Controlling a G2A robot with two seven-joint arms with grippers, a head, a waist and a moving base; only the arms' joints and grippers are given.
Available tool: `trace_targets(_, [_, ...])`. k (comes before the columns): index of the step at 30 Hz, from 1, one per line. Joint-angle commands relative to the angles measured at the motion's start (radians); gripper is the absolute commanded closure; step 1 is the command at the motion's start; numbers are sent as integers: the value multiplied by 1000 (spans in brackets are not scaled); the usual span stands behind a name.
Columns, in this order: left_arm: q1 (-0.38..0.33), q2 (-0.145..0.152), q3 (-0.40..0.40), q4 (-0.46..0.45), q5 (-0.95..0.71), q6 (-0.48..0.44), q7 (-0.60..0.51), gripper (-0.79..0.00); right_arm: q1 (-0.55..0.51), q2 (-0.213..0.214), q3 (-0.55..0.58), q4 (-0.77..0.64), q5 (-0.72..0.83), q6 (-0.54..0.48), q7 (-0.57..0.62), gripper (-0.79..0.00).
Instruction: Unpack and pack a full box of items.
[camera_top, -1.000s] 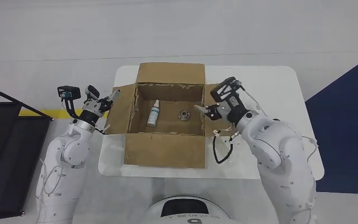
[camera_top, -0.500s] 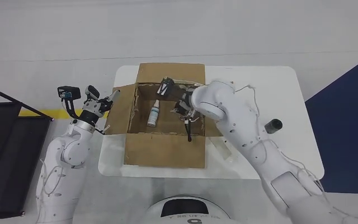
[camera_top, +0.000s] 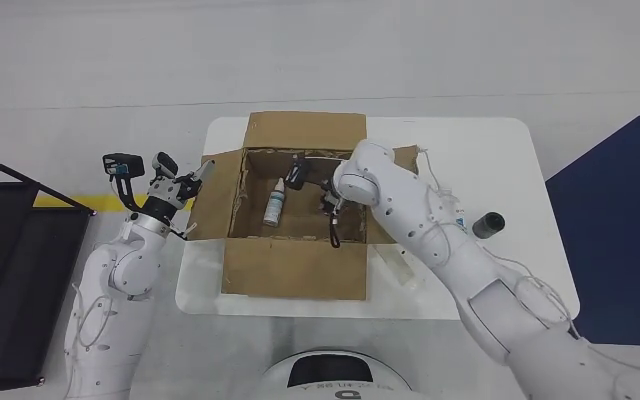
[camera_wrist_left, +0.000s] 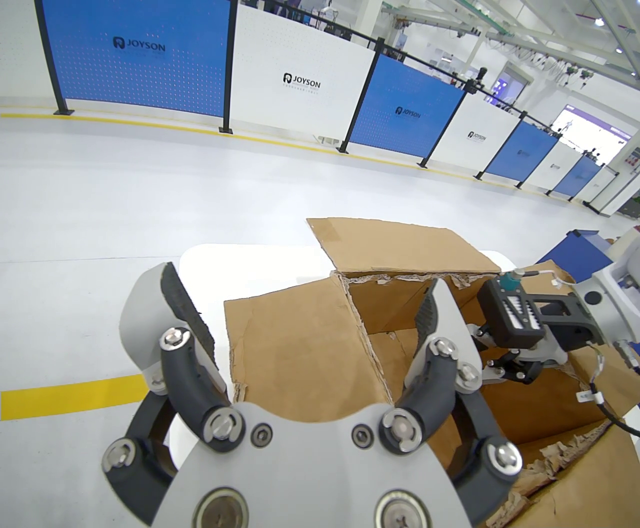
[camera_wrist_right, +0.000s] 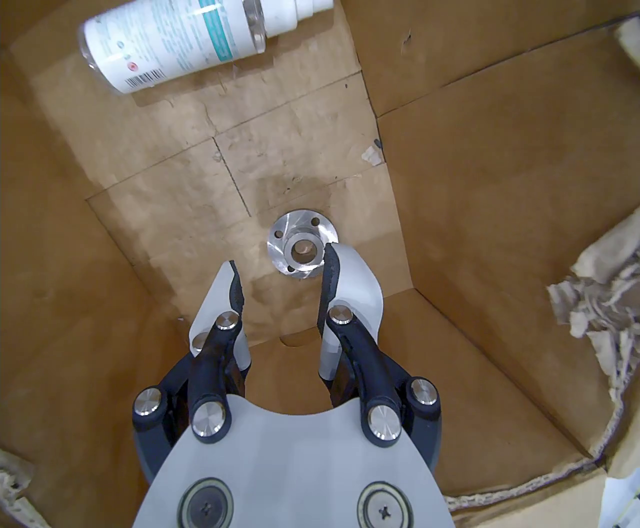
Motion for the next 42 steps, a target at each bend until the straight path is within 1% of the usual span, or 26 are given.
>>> trace_targets(1, [0, 0, 0, 0, 0, 0, 0, -785, 15, -11, -20, 30, 0, 12, -10, -326])
trace_targets(4, [0, 0, 0, 0, 0, 0, 0, -785, 35, -27, -47, 81, 2, 16, -30, -317])
trace_targets(10, [0, 0, 0, 0, 0, 0, 0, -785, 69, -58, -97, 174, -2, 28, -53, -323])
trace_targets(16, [0, 0, 0, 0, 0, 0, 0, -785, 105, -87, -120, 271, 18, 29, -85, -317])
trace_targets(23, [0, 0, 0, 0, 0, 0, 0, -785, 132, -118, -145, 361, 38, 10, -114, -283])
trace_targets(26, [0, 0, 0, 0, 0, 0, 0, -785, 140, -134, -159, 393, 44, 6, -118, -225])
trace_targets(27, [0, 0, 0, 0, 0, 0, 0, -785, 143, -139, -164, 403, 45, 6, -117, -182])
trace_targets(28, [0, 0, 0, 0, 0, 0, 0, -785, 145, -144, -168, 411, 46, 6, -118, -117])
trace_targets(29, [0, 0, 0, 0, 0, 0, 0, -785, 148, -148, -171, 419, 48, 7, -120, 0])
trace_targets(31, [0, 0, 0, 0, 0, 0, 0, -785, 154, -155, -177, 430, 44, 16, -121, 0])
trace_targets(35, [0, 0, 0, 0, 0, 0, 0, -785, 163, -159, -172, 418, 24, 56, -129, 0])
trace_targets(38, [0, 0, 0, 0, 0, 0, 0, -785, 159, -148, -157, 363, -6, 99, -138, 0])
trace_targets(40, [0, 0, 0, 0, 0, 0, 0, -785, 148, -134, -138, 300, -34, 124, -142, 0])
trace_targets(42, [0, 0, 0, 0, 0, 0, 0, -785, 121, -113, -111, 197, -67, 149, -140, 0])
